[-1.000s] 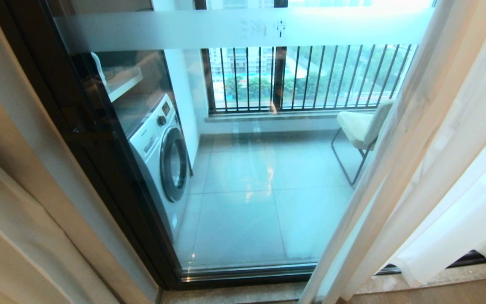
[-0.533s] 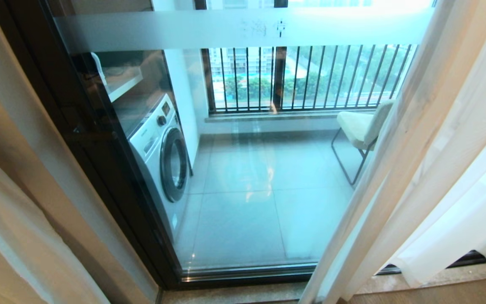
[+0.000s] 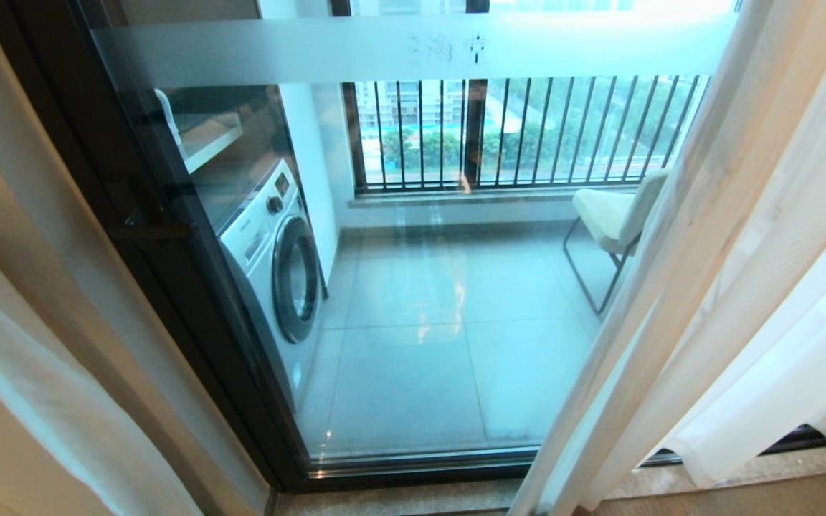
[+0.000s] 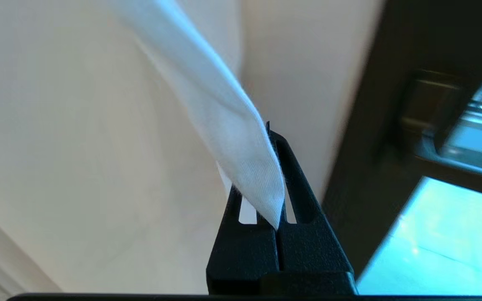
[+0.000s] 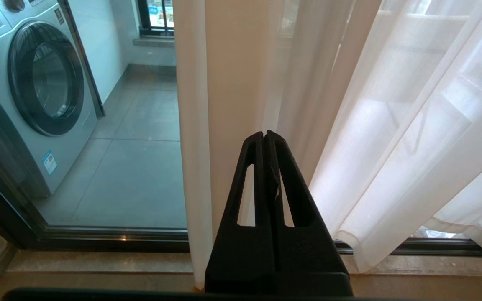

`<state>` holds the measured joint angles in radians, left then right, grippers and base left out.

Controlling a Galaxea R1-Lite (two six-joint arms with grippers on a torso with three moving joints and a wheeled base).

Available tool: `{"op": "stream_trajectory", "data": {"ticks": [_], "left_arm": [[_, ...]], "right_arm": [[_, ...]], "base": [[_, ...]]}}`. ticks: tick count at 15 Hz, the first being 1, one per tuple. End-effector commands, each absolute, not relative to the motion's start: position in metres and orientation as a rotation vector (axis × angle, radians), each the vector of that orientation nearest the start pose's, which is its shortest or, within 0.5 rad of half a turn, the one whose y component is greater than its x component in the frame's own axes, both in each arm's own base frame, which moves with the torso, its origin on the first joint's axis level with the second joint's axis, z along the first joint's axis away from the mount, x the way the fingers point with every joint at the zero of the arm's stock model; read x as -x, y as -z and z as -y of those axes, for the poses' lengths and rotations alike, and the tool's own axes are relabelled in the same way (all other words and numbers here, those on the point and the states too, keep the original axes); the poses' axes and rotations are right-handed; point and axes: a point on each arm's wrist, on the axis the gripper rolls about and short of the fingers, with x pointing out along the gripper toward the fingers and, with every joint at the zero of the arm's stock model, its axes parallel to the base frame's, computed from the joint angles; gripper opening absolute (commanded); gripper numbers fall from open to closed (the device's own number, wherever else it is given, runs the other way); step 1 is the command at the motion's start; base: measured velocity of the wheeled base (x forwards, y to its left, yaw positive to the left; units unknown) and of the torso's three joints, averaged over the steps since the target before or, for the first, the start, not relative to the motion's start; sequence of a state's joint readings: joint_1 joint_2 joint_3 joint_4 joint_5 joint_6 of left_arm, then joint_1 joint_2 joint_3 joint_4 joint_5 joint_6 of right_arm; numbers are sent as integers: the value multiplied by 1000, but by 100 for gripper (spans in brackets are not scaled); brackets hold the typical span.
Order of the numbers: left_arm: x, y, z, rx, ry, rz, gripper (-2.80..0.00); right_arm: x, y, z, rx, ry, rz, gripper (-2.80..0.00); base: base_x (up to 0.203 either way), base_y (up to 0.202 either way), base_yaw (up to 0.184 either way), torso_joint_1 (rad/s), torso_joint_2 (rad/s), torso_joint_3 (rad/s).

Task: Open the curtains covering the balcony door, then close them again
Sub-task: Close the inner curtains on both sides

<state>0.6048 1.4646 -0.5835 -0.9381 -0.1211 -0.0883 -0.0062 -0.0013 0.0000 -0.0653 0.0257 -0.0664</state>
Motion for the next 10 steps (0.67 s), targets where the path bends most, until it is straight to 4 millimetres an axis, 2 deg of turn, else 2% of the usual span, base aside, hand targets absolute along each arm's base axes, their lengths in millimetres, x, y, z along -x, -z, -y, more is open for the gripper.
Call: {"op": "stream_trajectory", "data": {"ticks": [1, 10], "left_arm": [[-190, -222, -119, 59, -446, 100, -280], [-172, -217, -82, 61, -334, 102, -280]], "right_arm": [[23, -82, -1, 69, -18, 67, -280], [23, -82, -1, 69, -18, 67, -280]], "base": [[0, 0, 0, 0, 0, 0], [0, 0, 0, 0, 0, 0]]}}
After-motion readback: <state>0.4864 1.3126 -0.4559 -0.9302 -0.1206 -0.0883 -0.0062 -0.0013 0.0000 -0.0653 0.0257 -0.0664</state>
